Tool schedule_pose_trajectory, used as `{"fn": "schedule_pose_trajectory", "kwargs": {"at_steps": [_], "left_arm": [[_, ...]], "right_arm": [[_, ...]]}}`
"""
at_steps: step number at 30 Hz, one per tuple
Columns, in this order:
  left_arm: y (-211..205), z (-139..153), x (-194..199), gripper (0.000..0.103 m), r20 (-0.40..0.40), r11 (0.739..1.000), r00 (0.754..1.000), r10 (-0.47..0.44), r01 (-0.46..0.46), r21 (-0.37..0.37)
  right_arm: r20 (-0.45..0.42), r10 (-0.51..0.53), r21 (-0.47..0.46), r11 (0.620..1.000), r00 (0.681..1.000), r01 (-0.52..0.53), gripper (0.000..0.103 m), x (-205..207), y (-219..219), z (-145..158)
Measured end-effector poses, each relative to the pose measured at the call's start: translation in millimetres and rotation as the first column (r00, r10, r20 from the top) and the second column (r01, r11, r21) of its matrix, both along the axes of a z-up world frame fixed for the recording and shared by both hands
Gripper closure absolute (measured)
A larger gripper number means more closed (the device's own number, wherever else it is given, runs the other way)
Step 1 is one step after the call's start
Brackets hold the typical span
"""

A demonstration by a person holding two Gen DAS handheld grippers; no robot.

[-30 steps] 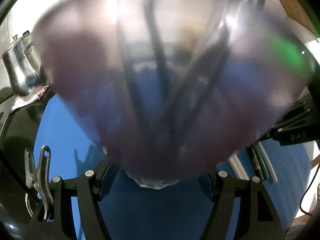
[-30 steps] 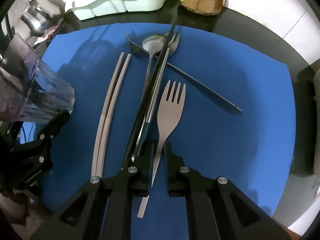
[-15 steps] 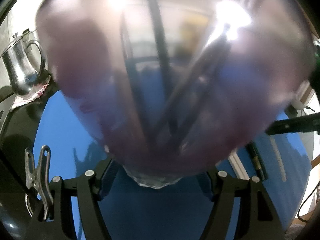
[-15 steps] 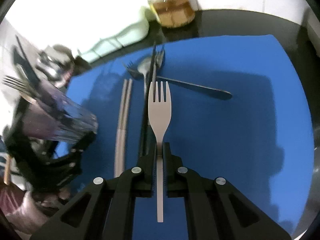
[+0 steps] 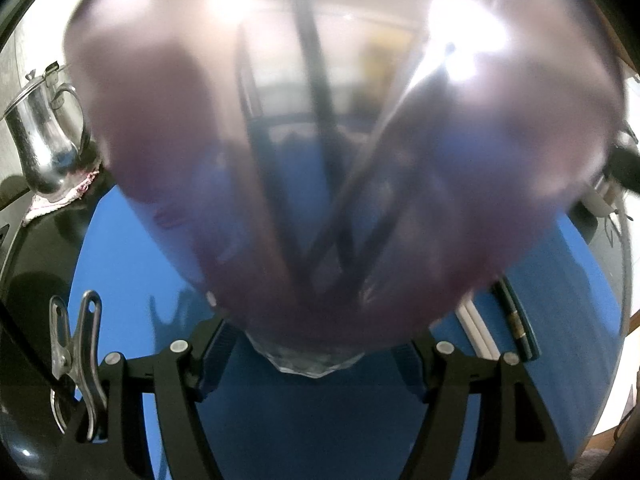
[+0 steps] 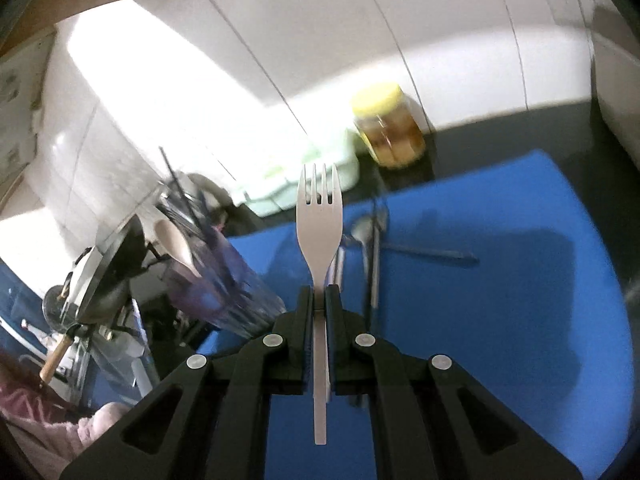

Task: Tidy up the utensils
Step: 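Lower the wooden fork into the glass cup and open the right tool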

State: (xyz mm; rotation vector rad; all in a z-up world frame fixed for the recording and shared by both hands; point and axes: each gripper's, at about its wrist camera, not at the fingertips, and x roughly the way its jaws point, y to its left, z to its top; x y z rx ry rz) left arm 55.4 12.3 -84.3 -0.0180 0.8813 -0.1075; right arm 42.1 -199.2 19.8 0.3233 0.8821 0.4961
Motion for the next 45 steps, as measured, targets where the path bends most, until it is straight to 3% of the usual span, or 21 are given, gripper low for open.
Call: {"fn": "schedule_pose_trajectory", "kwargs": {"at_steps": [10, 24, 33, 45], "left_arm": [[0.7, -0.3, -0.6, 0.03, 0.0, 1.0, 1.0, 0.0, 0.0, -0.001], [0.5, -0.4, -1.2, 0.03, 0.001, 1.0, 1.0, -0.001, 0.001, 0.0], [-1.4, 3.7, -2.0, 0.03, 0.001, 1.0, 1.0, -0.001, 0.001, 0.002], [-3.1, 3.9, -2.1, 0.03, 0.001, 1.0, 1.0, 0.0, 0.0, 0.003]], "right_arm": [[0.142, 0.069, 0.008, 0.997, 0.987, -0.071, 0.096, -1.9, 28.1, 41.9], [0.307, 0.183, 0.002, 0.981, 0.934, -0.192, 0.096, 16.6, 87.4, 85.1], [0.303, 0.194, 0.021, 0.977, 0.933, -0.21, 0.096, 38.3, 116.9, 72.5], [0.22, 0.257, -0.001, 0.965, 0.941, -0.264, 0.096, 53.0, 133.9, 41.3]]}}
